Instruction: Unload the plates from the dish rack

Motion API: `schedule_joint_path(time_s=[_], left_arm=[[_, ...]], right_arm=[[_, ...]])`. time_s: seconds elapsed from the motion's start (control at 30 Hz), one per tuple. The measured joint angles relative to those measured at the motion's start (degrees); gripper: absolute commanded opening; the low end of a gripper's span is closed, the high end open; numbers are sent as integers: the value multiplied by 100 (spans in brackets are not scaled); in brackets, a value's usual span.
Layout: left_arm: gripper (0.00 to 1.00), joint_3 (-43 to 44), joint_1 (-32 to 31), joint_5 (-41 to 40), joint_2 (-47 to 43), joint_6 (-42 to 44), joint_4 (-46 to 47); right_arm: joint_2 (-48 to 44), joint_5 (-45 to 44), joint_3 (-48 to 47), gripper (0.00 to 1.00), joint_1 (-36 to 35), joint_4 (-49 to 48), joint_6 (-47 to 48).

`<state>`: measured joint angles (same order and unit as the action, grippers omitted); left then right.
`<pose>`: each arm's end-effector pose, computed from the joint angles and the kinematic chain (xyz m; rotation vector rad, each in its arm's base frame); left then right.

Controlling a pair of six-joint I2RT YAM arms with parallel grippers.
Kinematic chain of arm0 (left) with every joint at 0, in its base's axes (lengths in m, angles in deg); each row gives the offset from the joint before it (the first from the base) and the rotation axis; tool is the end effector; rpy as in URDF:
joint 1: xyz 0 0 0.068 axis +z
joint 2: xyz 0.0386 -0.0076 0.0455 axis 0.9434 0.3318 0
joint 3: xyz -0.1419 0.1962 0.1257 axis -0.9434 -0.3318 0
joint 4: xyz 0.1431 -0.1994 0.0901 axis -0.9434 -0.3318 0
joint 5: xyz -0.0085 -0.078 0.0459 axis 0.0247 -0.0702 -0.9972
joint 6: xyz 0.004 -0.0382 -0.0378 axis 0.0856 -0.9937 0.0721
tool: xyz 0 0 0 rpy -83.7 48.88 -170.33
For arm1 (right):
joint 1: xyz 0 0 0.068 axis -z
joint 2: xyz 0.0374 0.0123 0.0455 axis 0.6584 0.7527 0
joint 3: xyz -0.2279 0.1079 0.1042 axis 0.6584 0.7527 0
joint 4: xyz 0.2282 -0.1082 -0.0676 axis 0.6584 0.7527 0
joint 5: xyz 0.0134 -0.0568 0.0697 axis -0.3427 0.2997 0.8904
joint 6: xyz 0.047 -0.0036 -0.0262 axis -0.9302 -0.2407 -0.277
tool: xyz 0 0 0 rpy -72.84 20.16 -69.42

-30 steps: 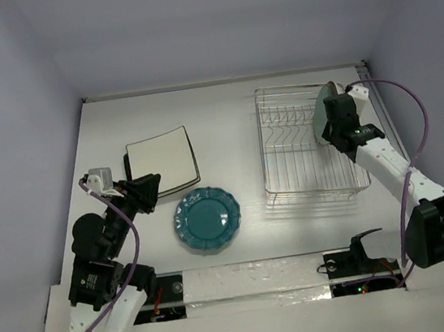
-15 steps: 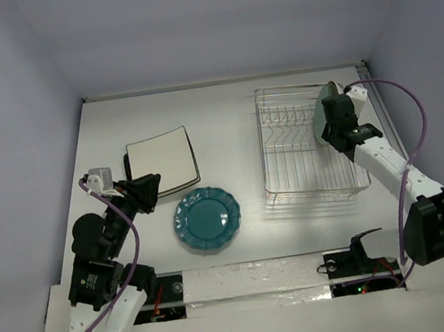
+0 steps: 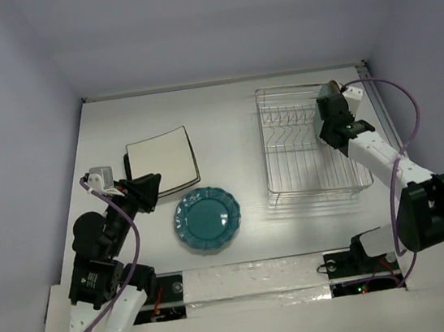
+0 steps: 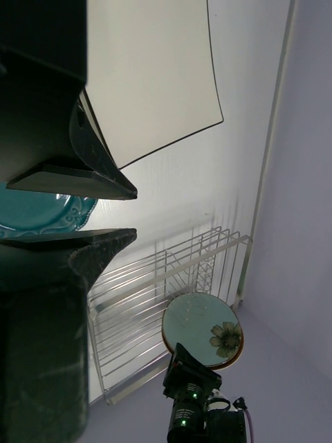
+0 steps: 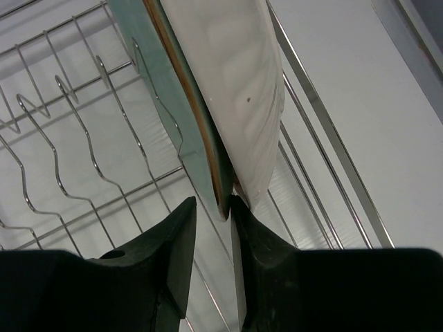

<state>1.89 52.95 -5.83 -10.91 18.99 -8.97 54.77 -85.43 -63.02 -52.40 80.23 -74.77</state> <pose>0.0804 -0.0312 0.3484 0.0582 1.4663 -0.6889 0.2872 0.0372 0.2663 0.5871 2.1435 -0.3073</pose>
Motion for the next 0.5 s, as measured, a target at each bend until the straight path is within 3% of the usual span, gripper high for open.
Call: schedule_joint_path(time_s=[0.33, 0.43, 0.5], left_arm=[[21, 0, 0, 0, 35, 0, 0], [21, 0, 0, 0, 33, 0, -2], [21, 0, 0, 0, 33, 0, 0]], right_arm=[[686, -520, -372, 36, 33, -68, 31], [817, -638, -409, 27, 52, -142, 81], [870, -702, -411, 12, 72, -160, 125]])
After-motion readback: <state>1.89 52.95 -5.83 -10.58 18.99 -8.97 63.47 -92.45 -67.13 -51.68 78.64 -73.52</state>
